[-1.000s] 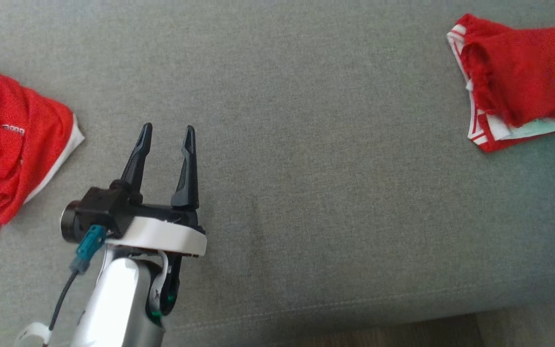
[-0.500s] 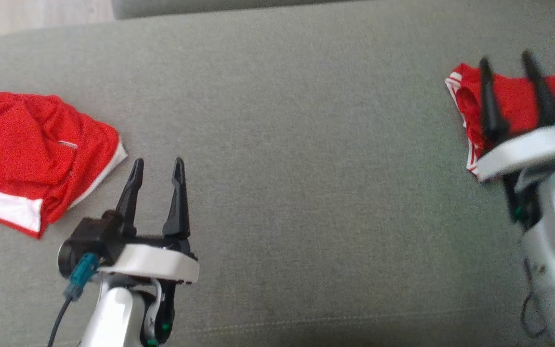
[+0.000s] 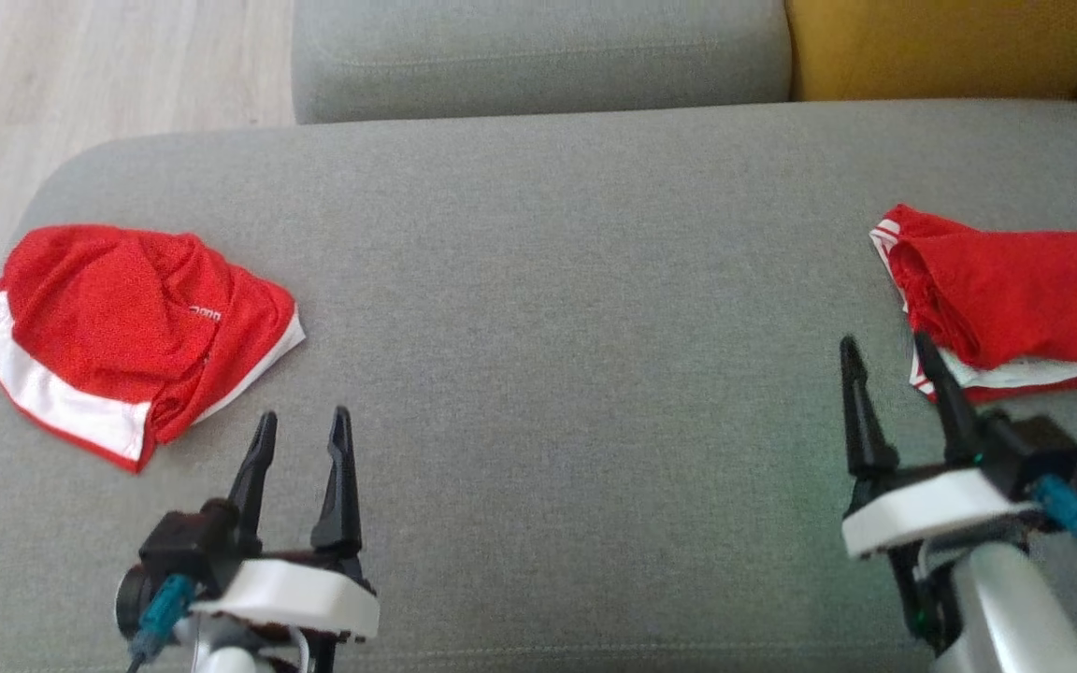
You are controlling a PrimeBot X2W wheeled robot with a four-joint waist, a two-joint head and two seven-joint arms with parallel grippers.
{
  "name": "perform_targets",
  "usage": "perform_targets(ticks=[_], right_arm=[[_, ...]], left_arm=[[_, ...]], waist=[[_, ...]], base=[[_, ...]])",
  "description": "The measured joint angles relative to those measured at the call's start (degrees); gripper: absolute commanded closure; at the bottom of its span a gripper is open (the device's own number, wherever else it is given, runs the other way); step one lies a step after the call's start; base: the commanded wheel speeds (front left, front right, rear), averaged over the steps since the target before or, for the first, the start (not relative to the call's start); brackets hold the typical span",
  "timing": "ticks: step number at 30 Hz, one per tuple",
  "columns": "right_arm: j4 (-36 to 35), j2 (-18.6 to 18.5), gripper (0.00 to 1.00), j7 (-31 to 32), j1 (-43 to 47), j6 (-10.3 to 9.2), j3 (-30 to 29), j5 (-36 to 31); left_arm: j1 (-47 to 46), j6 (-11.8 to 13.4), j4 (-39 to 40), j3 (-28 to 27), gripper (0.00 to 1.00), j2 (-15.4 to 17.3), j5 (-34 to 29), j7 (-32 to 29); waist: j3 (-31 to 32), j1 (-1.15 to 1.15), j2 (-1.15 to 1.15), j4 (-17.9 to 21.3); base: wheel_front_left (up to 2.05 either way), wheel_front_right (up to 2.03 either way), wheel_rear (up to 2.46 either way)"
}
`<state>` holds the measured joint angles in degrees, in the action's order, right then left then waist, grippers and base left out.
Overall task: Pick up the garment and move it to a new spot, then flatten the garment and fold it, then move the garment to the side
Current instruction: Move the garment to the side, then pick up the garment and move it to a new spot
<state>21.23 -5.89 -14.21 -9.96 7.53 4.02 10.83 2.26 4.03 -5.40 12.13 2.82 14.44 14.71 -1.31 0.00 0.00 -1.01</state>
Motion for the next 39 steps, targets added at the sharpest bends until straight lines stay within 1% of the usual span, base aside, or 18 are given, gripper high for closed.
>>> perform_targets(ticks=[3, 8, 28, 33, 39], right_arm=[[-1.68, 1.25, 0.0, -0.01, 2.72, 0.0, -0.26, -2.9], [-3.59, 2.16, 0.0, -0.01, 4.63, 0.0, -0.86, -4.92], [-4.55, 2.89, 0.0, -0.11, 4.89, 0.0, -1.69, -5.36], [-4.49, 2.9, 0.0, -0.15, 4.88, 0.0, -0.32, -5.3], [-4.24, 2.93, 0.0, -0.16, 4.88, 0.0, 2.57, -4.76]], left_arm=[[1.26, 0.01, -0.04, 0.02, 0.0, 0.02, 0.0, 0.0], [1.92, 0.1, -0.07, 0.03, 0.0, 0.03, 0.0, 0.0], [2.09, 0.49, 0.54, 0.02, 0.0, 0.03, -0.02, 0.0], [2.06, 0.46, 0.54, -0.01, 0.0, 0.03, -0.02, 0.0], [1.99, 0.46, 0.81, -0.35, 0.0, 0.03, -0.09, 0.0]], waist=[[0.75, 0.0, 0.0, -0.37], [1.22, 0.0, 0.0, -0.45], [1.16, 0.0, 0.0, -0.23], [1.03, 0.0, 0.0, -1.59], [0.89, 0.0, 0.0, -5.38]], base=[[0.0, 0.0, 0.0], [0.0, 0.0, 0.0], [0.0, 0.0, 0.0], [0.0, 0.0, 0.0], [0.0, 0.0, 0.0]])
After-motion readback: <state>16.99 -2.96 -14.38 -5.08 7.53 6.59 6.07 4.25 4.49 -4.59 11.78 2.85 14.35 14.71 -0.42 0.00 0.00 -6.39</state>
